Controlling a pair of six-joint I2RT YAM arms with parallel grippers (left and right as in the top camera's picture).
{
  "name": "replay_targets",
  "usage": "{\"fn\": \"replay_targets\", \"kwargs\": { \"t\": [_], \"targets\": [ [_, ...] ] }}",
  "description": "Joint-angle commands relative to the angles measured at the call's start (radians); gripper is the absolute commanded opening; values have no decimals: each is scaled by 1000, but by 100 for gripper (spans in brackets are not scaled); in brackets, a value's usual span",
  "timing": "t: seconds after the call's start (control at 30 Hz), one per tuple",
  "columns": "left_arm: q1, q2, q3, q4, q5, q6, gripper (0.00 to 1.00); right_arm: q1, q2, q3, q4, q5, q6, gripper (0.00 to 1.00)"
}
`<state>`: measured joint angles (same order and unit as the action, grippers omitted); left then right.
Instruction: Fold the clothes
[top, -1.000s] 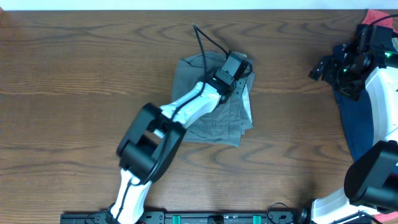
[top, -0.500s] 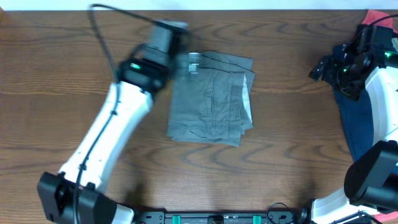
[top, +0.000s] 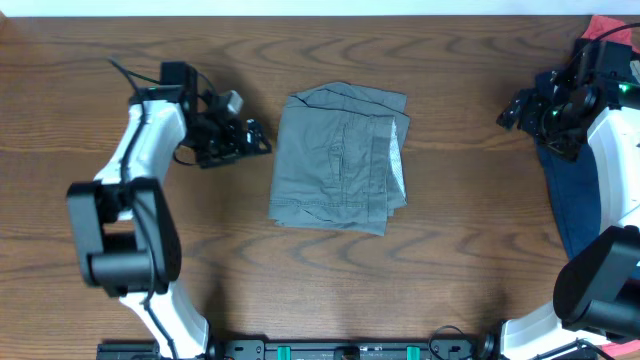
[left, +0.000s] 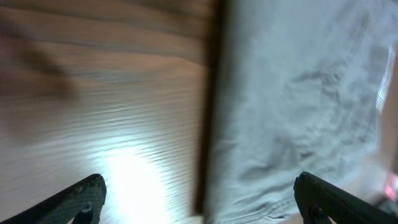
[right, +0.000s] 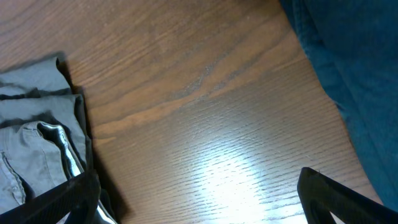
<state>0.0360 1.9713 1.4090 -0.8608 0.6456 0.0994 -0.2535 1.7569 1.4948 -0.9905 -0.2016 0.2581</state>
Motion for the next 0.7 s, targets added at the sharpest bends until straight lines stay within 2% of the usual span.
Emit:
{"fn": "replay_targets", "kwargs": {
  "t": [0.0,0.13,0.23,0.33,0.43,0.5,0.57,0.63,0.67],
  "targets": [
    [-44,58,-6,-2,145,84,98,-2,-1,1,-1,3,-12,99],
    [-96,111,-6,11,145,84,100,-2,-1,1,0,3,-12,99],
    [-138,135,-6,29,144,83,95,-2,-1,1,-1,3,-12,99],
    [-165,140,-6,53,143,74,71,-2,-1,1,0,3,-12,99],
    [-171,140,-6,92,116,14,34,0,-1,1,-1,3,-12,99],
    [-164,140,-6,127,41,-72,26,-1,-1,1,0,3,-12,99],
    [-149,140,-5,157,-17,-135,13,-1,-1,1,0,3,-12,99],
    [-119,140,-5,189,-56,-194,6,-1,-1,1,-1,3,-12,99],
    [-101,140,-5,203,-65,-215,6,-1,-1,1,0,3,-12,99]
  ]
}}
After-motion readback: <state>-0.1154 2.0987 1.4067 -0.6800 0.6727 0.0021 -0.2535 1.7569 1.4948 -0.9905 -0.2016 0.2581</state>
